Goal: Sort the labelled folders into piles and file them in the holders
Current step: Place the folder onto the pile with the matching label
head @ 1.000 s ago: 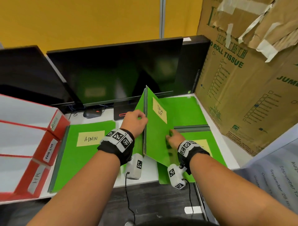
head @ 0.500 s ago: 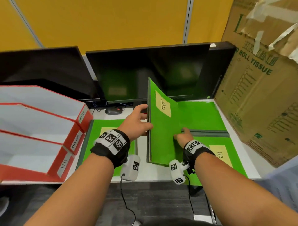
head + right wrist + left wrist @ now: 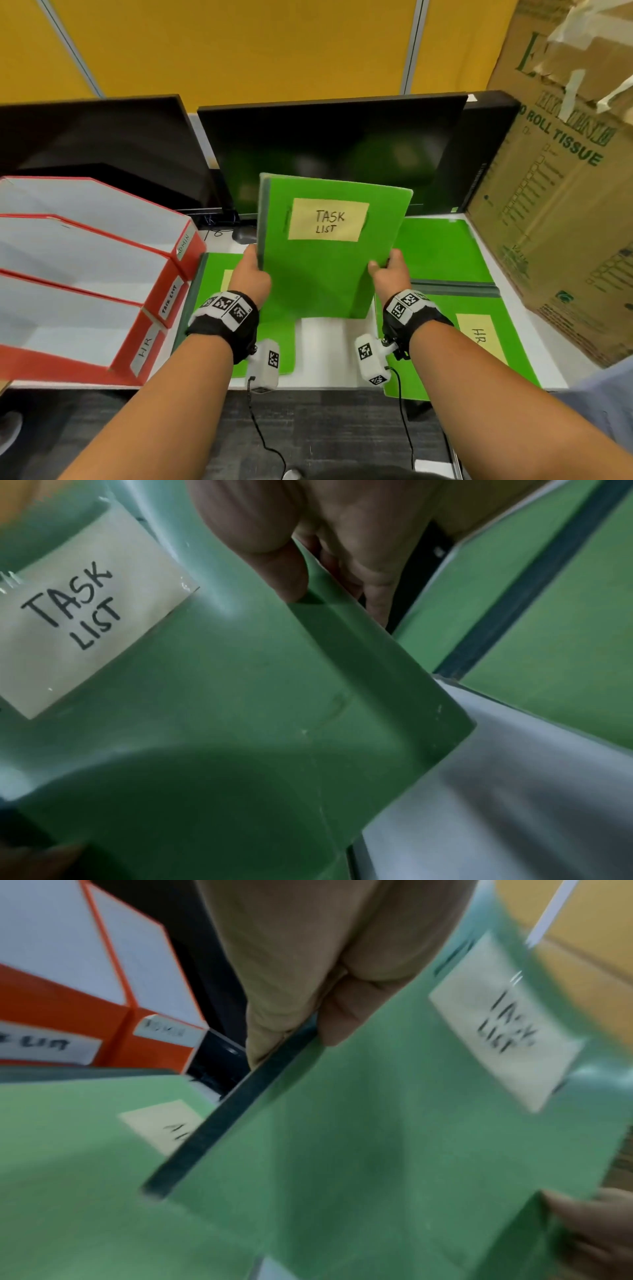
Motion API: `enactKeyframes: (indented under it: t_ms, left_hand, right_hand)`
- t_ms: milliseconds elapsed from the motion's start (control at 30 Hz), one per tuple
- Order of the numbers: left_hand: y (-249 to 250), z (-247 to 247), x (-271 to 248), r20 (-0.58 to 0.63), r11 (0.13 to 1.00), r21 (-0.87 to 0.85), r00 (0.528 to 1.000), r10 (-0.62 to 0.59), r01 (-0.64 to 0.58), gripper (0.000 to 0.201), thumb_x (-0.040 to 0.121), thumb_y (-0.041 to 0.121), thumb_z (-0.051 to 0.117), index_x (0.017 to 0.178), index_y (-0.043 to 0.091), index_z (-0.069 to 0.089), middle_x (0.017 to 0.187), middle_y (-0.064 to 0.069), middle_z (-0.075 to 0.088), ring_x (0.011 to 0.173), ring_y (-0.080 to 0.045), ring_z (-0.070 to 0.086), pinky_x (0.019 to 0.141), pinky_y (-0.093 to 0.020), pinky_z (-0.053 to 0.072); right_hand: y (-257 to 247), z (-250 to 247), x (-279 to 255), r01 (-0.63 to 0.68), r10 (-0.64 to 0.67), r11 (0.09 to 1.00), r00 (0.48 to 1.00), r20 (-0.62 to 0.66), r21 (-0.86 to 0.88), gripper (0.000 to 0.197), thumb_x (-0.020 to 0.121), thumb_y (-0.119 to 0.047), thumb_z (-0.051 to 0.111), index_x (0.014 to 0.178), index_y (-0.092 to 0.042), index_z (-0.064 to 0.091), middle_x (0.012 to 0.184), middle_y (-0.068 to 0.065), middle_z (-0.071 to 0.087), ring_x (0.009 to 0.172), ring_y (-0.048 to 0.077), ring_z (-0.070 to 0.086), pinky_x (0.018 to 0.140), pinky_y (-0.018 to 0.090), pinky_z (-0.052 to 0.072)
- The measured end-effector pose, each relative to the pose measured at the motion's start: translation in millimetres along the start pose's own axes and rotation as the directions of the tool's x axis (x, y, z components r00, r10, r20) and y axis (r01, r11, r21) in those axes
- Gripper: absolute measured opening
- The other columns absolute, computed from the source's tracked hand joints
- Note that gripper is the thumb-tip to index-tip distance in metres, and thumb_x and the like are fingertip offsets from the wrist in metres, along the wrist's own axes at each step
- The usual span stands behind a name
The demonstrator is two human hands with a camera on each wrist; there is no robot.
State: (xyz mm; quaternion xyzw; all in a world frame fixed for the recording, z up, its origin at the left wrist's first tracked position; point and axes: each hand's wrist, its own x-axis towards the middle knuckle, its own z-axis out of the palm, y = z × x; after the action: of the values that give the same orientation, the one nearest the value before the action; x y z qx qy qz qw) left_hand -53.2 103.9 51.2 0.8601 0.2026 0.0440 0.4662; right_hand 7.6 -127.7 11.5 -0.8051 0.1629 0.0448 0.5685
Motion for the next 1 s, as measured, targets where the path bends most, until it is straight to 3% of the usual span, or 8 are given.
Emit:
enactKeyframes:
  t_ms: [167,267,367,467,600,700,867,1000]
  left_hand:
    - [-33.4,8.8,8.4,0.013,0.987,0.001,0.987,-0.158,0.158,0.034,0.09,-0.001,0.053,0.122,0.007,0.046,0.109,-0.016,0.061,0.099,-0.032,0.059,0.082,-0.036,0.048]
    - [-54.3,17.5,9.3,0.065,0.968,0.129,0.973,-0.223,0.213,0.03,0.092,0.004,0.052,0.121,0.006,0.046,0.111,-0.019,0.062,0.098,-0.034,0.061,0.084,-0.038,0.049]
    - [-55.5,13.7,17.6,-0.005,0.971,0.104,0.976,-0.218,0.217,0.024,0.094,0.007,0.049,0.117,0.005,0.044,0.104,-0.019,0.06,0.096,-0.037,0.061,0.083,-0.041,0.051]
    - [-57.1,-1.9,26.2,-0.134,0.969,0.062,0.964,-0.228,0.238,0.036,0.093,0.002,0.044,0.129,0.006,0.038,0.114,-0.022,0.057,0.106,-0.041,0.058,0.085,-0.041,0.046]
    - [-85.1,-24.9,27.2,-0.15,0.93,0.113,0.931,-0.332,0.349,0.051,0.089,-0.005,0.038,0.138,0.01,0.034,0.125,-0.024,0.054,0.107,-0.04,0.057,0.085,-0.04,0.047]
    - [-109.6,-38.7,18.3,-0.131,0.873,0.216,0.899,-0.418,0.437,0.053,0.09,-0.005,0.041,0.141,0.008,0.033,0.127,-0.025,0.052,0.114,-0.039,0.054,0.091,-0.04,0.045]
    - [-151.2,-54.2,25.1,-0.154,0.788,0.34,0.857,-0.491,0.513,0.048,0.088,-0.006,0.04,0.135,0.005,0.039,0.125,-0.028,0.048,0.115,-0.043,0.051,0.097,-0.047,0.046]
    - [-165.2,-61.5,32.4,-0.162,0.735,0.444,0.853,-0.497,0.512,0.048,0.087,0.001,0.042,0.134,0.011,0.043,0.126,-0.023,0.048,0.114,-0.042,0.052,0.101,-0.049,0.044]
  right_hand:
    - [10.1,11.6,-6.1,0.057,-0.047,0.985,0.997,0.069,-0.163,0.032,0.092,-0.013,0.052,0.121,-0.004,0.041,0.109,0.012,0.051,0.101,0.026,0.052,0.089,0.034,0.043]
    - [24.3,16.4,-13.2,0.015,0.034,0.943,0.989,0.142,-0.332,0.044,0.095,-0.011,0.047,0.136,-0.005,0.033,0.118,0.017,0.054,0.107,0.031,0.054,0.086,0.032,0.043]
    - [13.2,20.8,-12.7,0.053,-0.003,0.933,0.99,0.14,-0.356,0.039,0.097,-0.009,0.042,0.135,-0.002,0.034,0.121,0.02,0.053,0.115,0.035,0.052,0.093,0.034,0.042]
    - [-4.5,37.0,-8.6,0.15,-0.069,0.908,0.975,0.213,-0.391,0.017,0.094,-0.009,0.045,0.111,-0.005,0.045,0.091,0.011,0.053,0.094,0.029,0.056,0.079,0.03,0.042]
    - [6.0,75.9,-15.3,0.196,-0.04,0.884,0.936,0.349,-0.425,0.039,0.09,-0.008,0.049,0.128,-0.01,0.046,0.113,0.013,0.06,0.105,0.027,0.058,0.088,0.029,0.044]
    - [23.8,103.7,-25.6,0.185,0.018,0.883,0.905,0.426,-0.431,0.053,0.086,-0.006,0.048,0.138,-0.014,0.039,0.096,0.009,0.055,0.09,0.021,0.054,0.076,0.022,0.038]
    - [34.2,143.0,-25.7,0.183,0.105,0.846,0.863,0.494,-0.5,0.039,0.079,-0.006,0.051,0.118,-0.01,0.056,0.106,0.014,0.065,0.096,0.031,0.064,0.081,0.032,0.053]
    - [38.2,155.3,-26.7,0.202,0.15,0.797,0.847,0.511,-0.57,0.032,0.082,-0.009,0.049,0.113,-0.005,0.057,0.106,0.019,0.058,0.09,0.031,0.061,0.068,0.026,0.044]
